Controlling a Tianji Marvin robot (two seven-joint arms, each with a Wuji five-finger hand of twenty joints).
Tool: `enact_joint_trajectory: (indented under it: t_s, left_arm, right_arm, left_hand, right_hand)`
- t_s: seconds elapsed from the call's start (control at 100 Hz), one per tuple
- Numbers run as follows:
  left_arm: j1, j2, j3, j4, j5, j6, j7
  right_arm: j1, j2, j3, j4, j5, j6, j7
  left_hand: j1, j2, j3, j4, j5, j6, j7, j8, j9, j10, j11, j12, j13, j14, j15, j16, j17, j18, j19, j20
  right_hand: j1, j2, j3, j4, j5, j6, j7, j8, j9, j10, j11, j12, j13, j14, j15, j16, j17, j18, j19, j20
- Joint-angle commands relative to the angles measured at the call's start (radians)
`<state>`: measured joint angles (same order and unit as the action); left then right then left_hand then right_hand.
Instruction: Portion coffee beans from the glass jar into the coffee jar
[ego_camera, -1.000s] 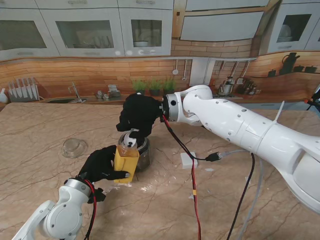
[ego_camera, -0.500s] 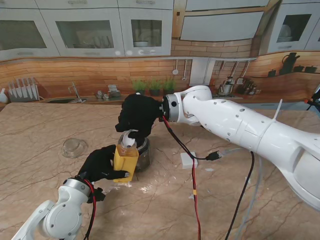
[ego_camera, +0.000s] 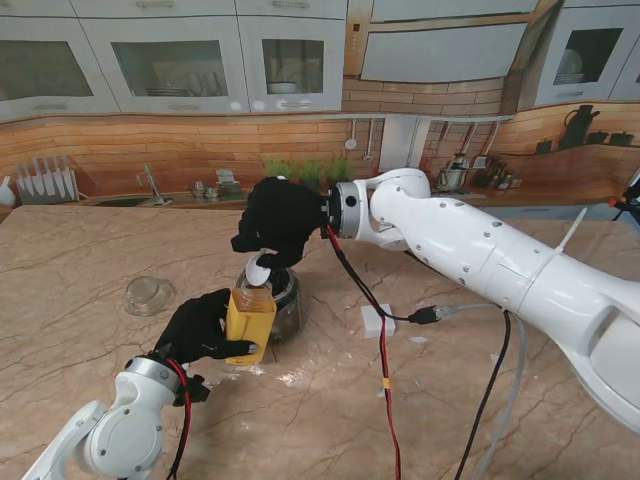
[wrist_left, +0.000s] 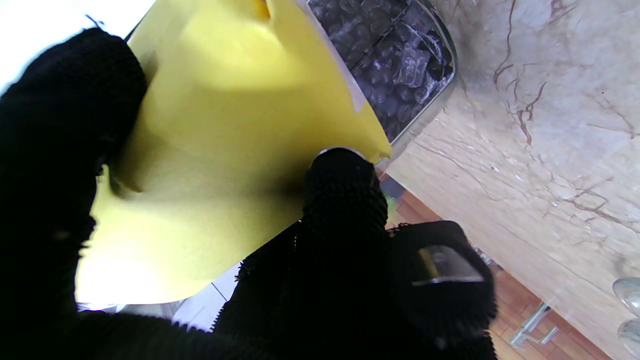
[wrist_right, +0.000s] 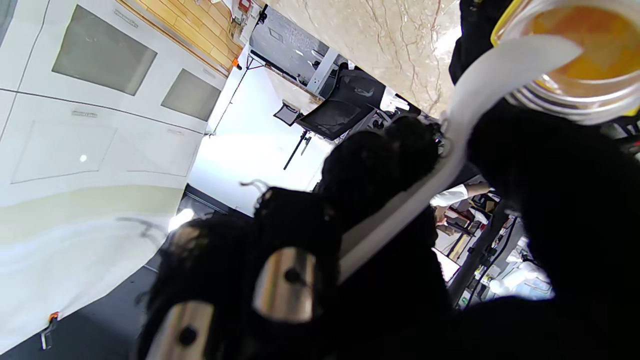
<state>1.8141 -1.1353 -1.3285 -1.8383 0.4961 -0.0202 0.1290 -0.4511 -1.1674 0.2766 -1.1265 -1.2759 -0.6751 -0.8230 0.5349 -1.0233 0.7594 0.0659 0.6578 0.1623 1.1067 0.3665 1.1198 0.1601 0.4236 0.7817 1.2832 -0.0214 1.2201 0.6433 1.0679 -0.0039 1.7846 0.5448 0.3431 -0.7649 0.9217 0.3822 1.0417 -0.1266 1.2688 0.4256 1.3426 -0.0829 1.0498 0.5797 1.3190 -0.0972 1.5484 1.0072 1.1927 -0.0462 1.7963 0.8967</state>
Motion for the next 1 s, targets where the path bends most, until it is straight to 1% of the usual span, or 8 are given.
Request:
enact_joint_trajectory:
  t_s: [0.0,0.05,0.25,0.41,0.52,0.65,0.82,0.99]
  left_arm:
    - [0.011,-0.005,0.0,-0.008,0.0,-0.002,0.002]
    - [0.012,-0.005,0.0,-0.009,0.0,-0.003,0.003]
    - [0.013,-0.004,-0.003,-0.012,0.004,-0.01,0.004]
    - [0.015,-0.004,-0.007,-0.013,0.008,-0.018,0.006]
    - [0.019,-0.004,-0.013,-0.016,0.01,-0.023,0.009]
    - [0.024,-0.004,-0.018,-0.023,0.012,-0.032,0.011]
    - [0.029,-0.004,-0.021,-0.031,0.013,-0.039,0.012]
    - [0.033,-0.004,-0.022,-0.034,0.014,-0.044,0.013]
  right_arm:
    - [-0.016,0.009,0.018,-0.013,0.004,-0.014,0.014]
    - [-0.028,0.013,0.036,-0.021,0.007,-0.02,0.028]
    - [-0.109,0.022,0.147,-0.064,0.044,-0.05,0.131]
    - [-0.197,0.019,0.256,-0.102,0.108,-0.06,0.245]
    - [-0.264,0.026,0.338,-0.146,0.146,-0.053,0.325]
    - [-0.341,0.041,0.43,-0.202,0.177,-0.037,0.411]
    - [-0.437,0.06,0.54,-0.265,0.202,-0.017,0.491]
    - [-0.528,0.071,0.633,-0.322,0.23,0.015,0.547]
  left_hand:
    - [0.177,0.153,0.445,0.227,0.108,-0.245,0.221,0.061,0.128,-0.103,0.145,0.053,-0.008,0.036,0.007,0.002,0.015,-0.045,0.13,0.016]
    - [0.177,0.153,0.445,0.227,0.108,-0.244,0.221,0.06,0.127,-0.104,0.145,0.053,-0.008,0.037,0.006,0.002,0.015,-0.045,0.129,0.016]
    - [0.177,0.156,0.445,0.227,0.106,-0.248,0.222,0.062,0.126,-0.107,0.145,0.053,-0.008,0.034,0.005,0.002,0.015,-0.042,0.129,0.015]
    - [0.175,0.155,0.444,0.226,0.105,-0.249,0.221,0.062,0.126,-0.107,0.144,0.053,-0.008,0.036,0.005,0.002,0.015,-0.04,0.129,0.015]
    - [0.175,0.156,0.442,0.225,0.105,-0.249,0.221,0.062,0.124,-0.107,0.144,0.054,-0.008,0.036,0.003,0.002,0.015,-0.039,0.128,0.015]
    - [0.176,0.156,0.443,0.226,0.105,-0.249,0.22,0.062,0.125,-0.107,0.144,0.054,-0.008,0.036,0.002,0.002,0.015,-0.038,0.128,0.015]
    - [0.175,0.155,0.444,0.227,0.106,-0.249,0.221,0.062,0.126,-0.107,0.144,0.054,-0.008,0.036,0.002,0.003,0.015,-0.038,0.128,0.014]
    - [0.175,0.156,0.444,0.227,0.105,-0.249,0.221,0.062,0.127,-0.108,0.144,0.054,-0.008,0.035,0.003,0.004,0.015,-0.04,0.128,0.014]
  right_hand:
    - [0.109,-0.025,0.04,0.074,0.0,0.028,0.089,0.009,0.06,0.049,0.055,0.002,-0.001,-0.027,0.099,0.021,0.037,-0.251,0.27,0.005]
    - [0.104,-0.023,0.045,0.067,-0.003,0.024,0.088,0.014,0.061,0.047,0.055,0.002,-0.001,-0.029,0.1,0.022,0.038,-0.252,0.271,0.006]
    - [0.094,-0.015,0.055,0.053,0.004,0.022,0.083,0.022,0.065,0.044,0.054,0.005,-0.001,-0.033,0.103,0.026,0.038,-0.252,0.274,0.008]
    - [0.089,-0.012,0.064,0.039,0.007,0.019,0.077,0.033,0.067,0.044,0.051,0.009,-0.001,-0.031,0.105,0.029,0.038,-0.249,0.277,0.01]
    - [0.083,-0.009,0.065,0.036,0.009,0.017,0.076,0.036,0.069,0.041,0.051,0.01,-0.001,-0.035,0.106,0.031,0.038,-0.25,0.278,0.011]
    - [0.079,-0.006,0.065,0.032,0.012,0.016,0.075,0.04,0.071,0.041,0.05,0.011,-0.001,-0.035,0.109,0.033,0.039,-0.25,0.28,0.012]
    - [0.076,-0.004,0.066,0.03,0.017,0.015,0.069,0.047,0.074,0.04,0.047,0.013,-0.001,-0.035,0.112,0.035,0.039,-0.25,0.283,0.014]
    - [0.075,-0.001,0.066,0.027,0.019,0.015,0.065,0.052,0.075,0.041,0.045,0.016,-0.001,-0.034,0.113,0.037,0.039,-0.249,0.284,0.015]
